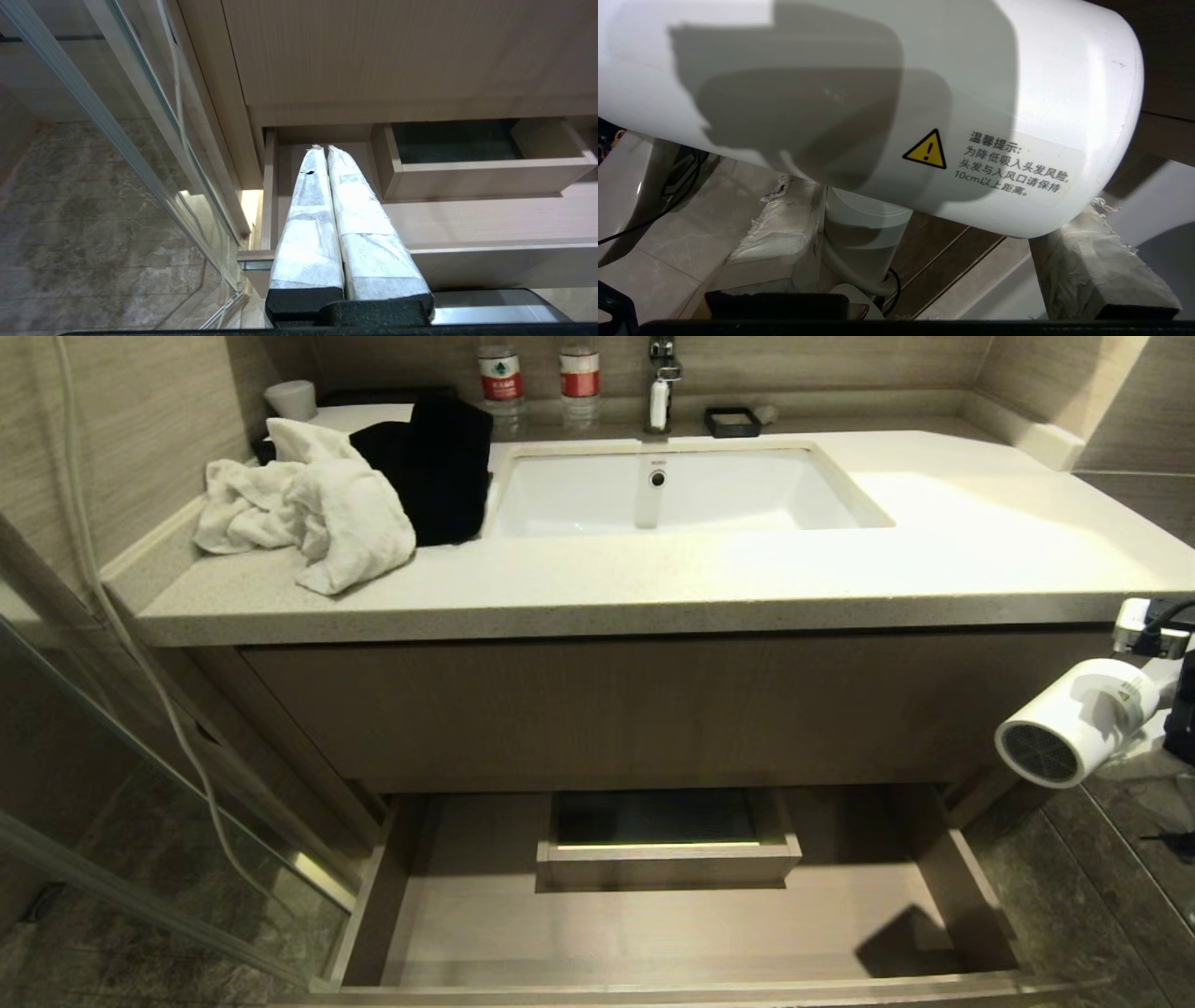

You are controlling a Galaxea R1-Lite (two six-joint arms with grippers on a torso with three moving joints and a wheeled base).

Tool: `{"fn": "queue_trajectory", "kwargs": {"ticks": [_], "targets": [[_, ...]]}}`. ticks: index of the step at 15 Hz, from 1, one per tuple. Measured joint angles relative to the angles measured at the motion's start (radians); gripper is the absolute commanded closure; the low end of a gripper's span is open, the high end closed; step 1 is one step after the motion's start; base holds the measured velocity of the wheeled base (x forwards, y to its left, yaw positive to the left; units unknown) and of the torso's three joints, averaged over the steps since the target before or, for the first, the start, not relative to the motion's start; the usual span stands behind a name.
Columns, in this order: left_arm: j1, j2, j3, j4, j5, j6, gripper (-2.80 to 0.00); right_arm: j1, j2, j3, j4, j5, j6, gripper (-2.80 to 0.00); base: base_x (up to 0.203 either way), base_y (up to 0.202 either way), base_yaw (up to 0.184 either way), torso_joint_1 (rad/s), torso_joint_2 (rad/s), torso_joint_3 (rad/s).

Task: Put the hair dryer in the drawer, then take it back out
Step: Take the hairdryer out

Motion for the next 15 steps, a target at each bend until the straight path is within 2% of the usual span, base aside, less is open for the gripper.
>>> {"fn": "queue_trajectory", "kwargs": {"ticks": [4, 15], "targets": [[0.000, 0.000, 0.000, 0.002, 0.000, 0.000, 0.00, -0.001, 0.000, 0.002, 0.002, -0.001, 0.000, 0.00, 0.000, 0.000, 0.000, -0.184, 0.34, 0.150], [0.000, 0.000, 0.000, 0.001, 0.000, 0.000, 0.00, 0.001, -0.011, 0.049, 0.014, -0.004, 0.000, 0.00, 0.000, 0.000, 0.000, -0.006, 0.01, 0.005]]}}
